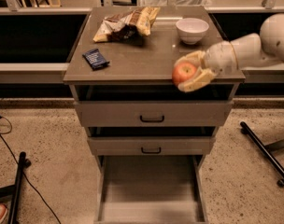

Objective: Pick apple from bottom drawer and place on counter

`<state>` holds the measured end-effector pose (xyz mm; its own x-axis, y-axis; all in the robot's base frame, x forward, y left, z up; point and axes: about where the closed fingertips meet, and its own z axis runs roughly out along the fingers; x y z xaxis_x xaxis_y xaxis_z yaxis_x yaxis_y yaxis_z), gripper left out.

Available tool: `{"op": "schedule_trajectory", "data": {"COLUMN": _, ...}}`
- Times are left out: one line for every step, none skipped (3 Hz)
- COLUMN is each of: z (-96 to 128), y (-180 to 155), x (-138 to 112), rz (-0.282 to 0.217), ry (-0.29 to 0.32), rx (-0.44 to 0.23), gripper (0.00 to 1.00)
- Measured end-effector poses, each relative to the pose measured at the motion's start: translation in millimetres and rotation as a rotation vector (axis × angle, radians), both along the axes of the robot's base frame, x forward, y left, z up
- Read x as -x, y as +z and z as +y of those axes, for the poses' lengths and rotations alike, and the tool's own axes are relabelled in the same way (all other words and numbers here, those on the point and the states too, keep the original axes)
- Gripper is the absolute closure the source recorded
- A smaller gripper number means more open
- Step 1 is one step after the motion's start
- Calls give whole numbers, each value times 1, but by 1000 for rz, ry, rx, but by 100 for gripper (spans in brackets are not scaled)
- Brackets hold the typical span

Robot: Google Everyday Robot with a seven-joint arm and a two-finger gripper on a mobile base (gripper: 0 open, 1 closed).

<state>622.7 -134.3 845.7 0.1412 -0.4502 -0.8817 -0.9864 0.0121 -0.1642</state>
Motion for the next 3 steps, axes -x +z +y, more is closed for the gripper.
{"op": "schedule_trajectory", "data": {"z": -14, "y": 46, "x": -16, "rz": 16, "ry": -96, "rx": -70, "gripper": 100}}
{"op": "schedule_trajectory", "data": {"z": -39, "y": 59, "x": -22, "rz": 14, "ry": -271, "rx": -129, "gripper": 100}}
{"op": "schedule_trajectory", "data": {"z": -38, "y": 23, "x": -27, "rz": 81, "ry": -412, "rx": -124, "gripper": 100}}
